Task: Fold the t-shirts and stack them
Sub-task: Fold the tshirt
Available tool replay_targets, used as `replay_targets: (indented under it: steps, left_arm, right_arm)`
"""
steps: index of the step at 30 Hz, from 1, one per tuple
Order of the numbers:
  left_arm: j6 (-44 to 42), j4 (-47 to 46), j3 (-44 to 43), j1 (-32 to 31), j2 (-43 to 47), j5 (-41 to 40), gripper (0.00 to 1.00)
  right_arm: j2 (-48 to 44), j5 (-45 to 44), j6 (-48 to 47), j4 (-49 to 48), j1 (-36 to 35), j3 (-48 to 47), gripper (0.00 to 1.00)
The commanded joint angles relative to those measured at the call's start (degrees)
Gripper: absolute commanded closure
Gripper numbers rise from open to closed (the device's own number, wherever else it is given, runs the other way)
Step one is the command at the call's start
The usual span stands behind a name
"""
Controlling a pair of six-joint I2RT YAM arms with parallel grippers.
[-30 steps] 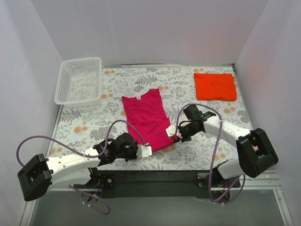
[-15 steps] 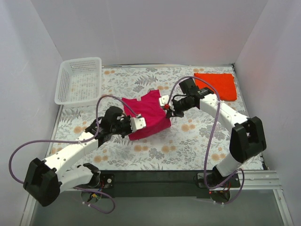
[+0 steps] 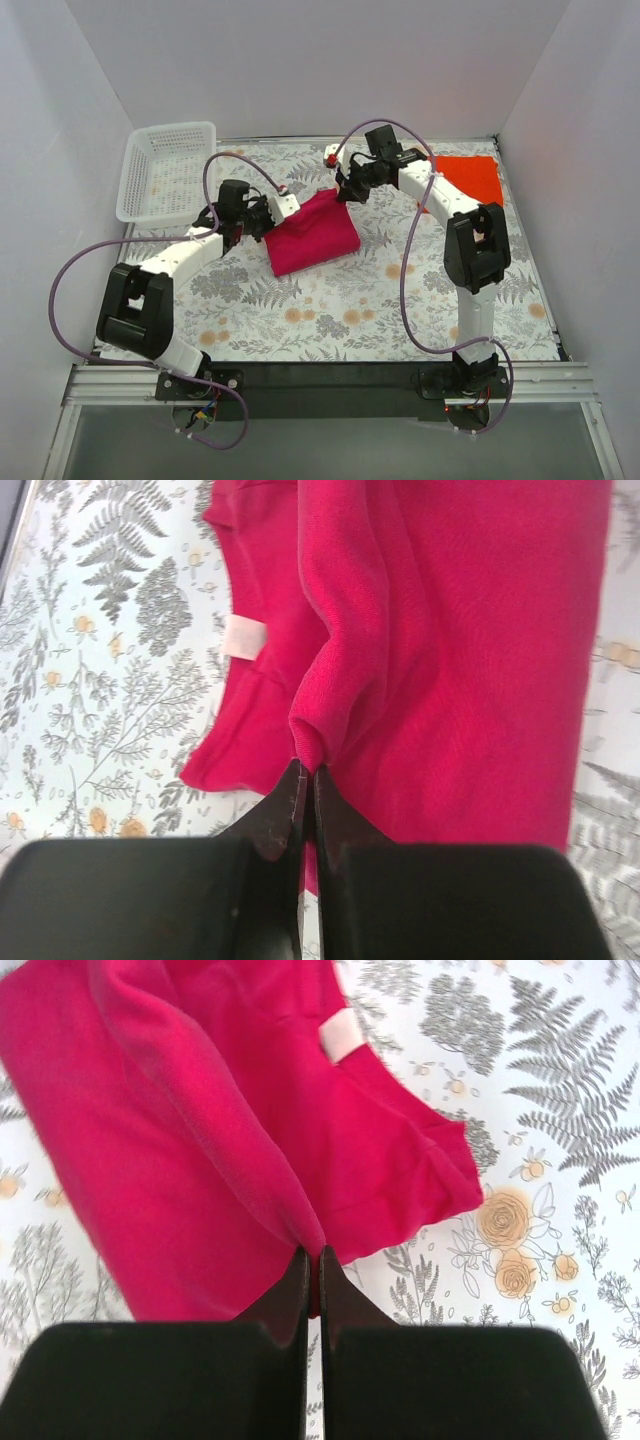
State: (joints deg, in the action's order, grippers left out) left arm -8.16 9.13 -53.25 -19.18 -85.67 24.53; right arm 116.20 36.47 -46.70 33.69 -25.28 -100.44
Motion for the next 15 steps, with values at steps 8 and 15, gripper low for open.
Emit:
replay_targets:
  steps: [8, 15]
  left_arm:
    - [0.3, -19.2, 0.2, 1.8, -5.3, -5.1, 1.0]
    - [0.3, -28.7, 2.4, 1.8, -7.5, -8.4, 1.0]
  right_arm:
    - [5.6, -9.9, 21.5, -21.4, 0.2, -2.2, 0.99]
    - [5.6, -19.1, 28.7, -32.8, 0.2, 2.7, 0.99]
